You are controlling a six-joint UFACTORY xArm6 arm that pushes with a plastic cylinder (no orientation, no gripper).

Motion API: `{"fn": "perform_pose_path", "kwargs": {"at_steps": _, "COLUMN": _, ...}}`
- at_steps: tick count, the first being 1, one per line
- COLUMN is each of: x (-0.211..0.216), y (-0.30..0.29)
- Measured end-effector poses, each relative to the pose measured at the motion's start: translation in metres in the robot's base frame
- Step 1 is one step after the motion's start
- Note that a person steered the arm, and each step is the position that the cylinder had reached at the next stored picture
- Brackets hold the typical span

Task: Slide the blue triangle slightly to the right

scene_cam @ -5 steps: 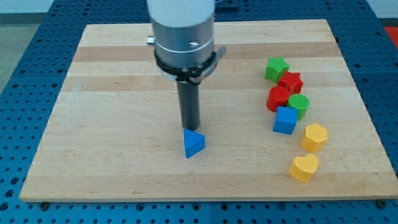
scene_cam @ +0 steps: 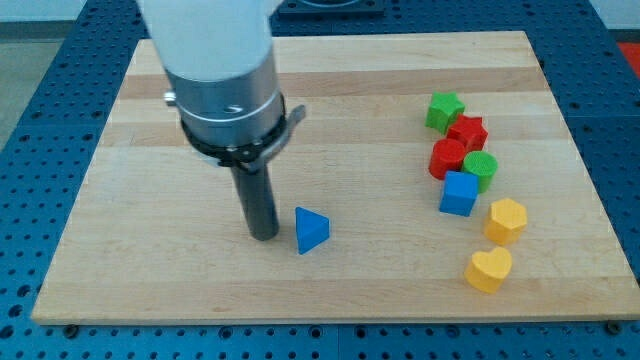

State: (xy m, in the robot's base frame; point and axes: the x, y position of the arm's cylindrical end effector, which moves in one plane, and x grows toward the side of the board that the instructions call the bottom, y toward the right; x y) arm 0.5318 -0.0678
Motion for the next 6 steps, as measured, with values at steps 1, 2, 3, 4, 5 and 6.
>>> {"fn": "perform_pose_path", "kwargs": {"at_steps": 1, "x": 0.0, "y": 0.028}}
{"fn": "perform_pose_path", "kwargs": {"at_steps": 2, "x": 0.0, "y": 0.046}}
{"fn": "perform_pose_path", "kwargs": {"at_steps": 3, "x": 0.0, "y": 0.062}}
{"fn": "perform_pose_path", "kwargs": {"at_steps": 4, "x": 0.0, "y": 0.073}}
{"fn": "perform_pose_path", "kwargs": {"at_steps": 5, "x": 0.0, "y": 0.074}}
{"fn": "perform_pose_path", "kwargs": {"at_steps": 6, "x": 0.005, "y": 0.074}}
